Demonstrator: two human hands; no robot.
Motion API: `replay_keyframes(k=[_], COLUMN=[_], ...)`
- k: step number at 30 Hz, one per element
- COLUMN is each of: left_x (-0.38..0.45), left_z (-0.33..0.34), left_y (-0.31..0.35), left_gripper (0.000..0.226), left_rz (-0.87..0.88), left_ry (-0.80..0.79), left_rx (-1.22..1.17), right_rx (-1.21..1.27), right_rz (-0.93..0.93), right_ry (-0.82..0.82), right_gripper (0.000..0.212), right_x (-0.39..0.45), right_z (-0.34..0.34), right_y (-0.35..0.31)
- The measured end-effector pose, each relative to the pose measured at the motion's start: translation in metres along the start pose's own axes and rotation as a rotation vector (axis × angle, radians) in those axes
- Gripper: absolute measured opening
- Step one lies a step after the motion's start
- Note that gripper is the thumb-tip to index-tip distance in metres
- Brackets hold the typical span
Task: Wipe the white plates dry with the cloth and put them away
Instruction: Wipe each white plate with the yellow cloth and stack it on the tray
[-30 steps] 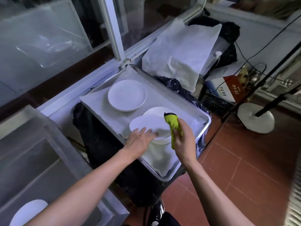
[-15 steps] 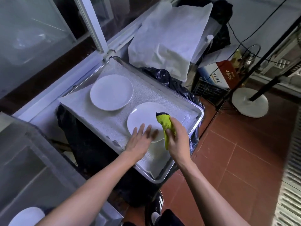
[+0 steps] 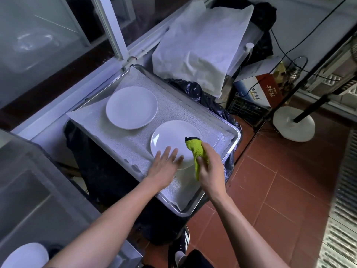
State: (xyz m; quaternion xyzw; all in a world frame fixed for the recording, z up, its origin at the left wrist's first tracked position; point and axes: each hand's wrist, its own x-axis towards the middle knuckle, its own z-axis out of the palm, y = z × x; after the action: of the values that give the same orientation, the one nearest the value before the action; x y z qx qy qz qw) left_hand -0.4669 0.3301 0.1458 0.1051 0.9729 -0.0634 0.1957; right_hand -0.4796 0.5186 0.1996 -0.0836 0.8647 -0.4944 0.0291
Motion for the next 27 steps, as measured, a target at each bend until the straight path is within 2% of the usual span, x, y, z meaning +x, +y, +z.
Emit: replay_keyframes(k=[4,7,11,14,18,22,27], left_x=[-0.016,-0.037,-0.070,-0.102,-0.165,-0.237,-0.340], left_z=[-0.017,-0.026,-0.019,-0.008,0.015,0.047,0.102], left_y=[0.000,-0.005,-0.025,-0.044,-0.079,-0.112,-0.147], left_gripper=[0.038,0.026,0.029,0.032,0.041,0.047,0.039], left_rz=[-0.014,-0.045,-0.103,-0.162,-0.304,-0.476,-0.672], left_ry=[0.032,0.065,0.147,0.235,0.352,0.382,0.394], left_rx=[-0.079,-0.101,-0.123,-0.171,-0.334,-0.456,-0.547], right_rx=[0.013,0.008,0.026,0.053,0.017,0.056,-0.026], right_rz=[-0.066,-0.063,-0.130,-0.203,-0.308,-0.467,-0.508], right_ry=[-0.021,-0.034,-0.075,-0.104,-0.198,-0.372,-0.480], right_gripper=[0.039,0.038,0.040,0.049,0.048,0.051,0.046], right_x=[0.000,-0.001,-0.005,-0.010,-0.027,-0.056,-0.115], right_z=[0.003,0.012,0.036,0.060,0.107,0.166,0.250], right_y=[-0.009,-0.023,-0.049,-0.071,-0.108,-0.146,-0.178])
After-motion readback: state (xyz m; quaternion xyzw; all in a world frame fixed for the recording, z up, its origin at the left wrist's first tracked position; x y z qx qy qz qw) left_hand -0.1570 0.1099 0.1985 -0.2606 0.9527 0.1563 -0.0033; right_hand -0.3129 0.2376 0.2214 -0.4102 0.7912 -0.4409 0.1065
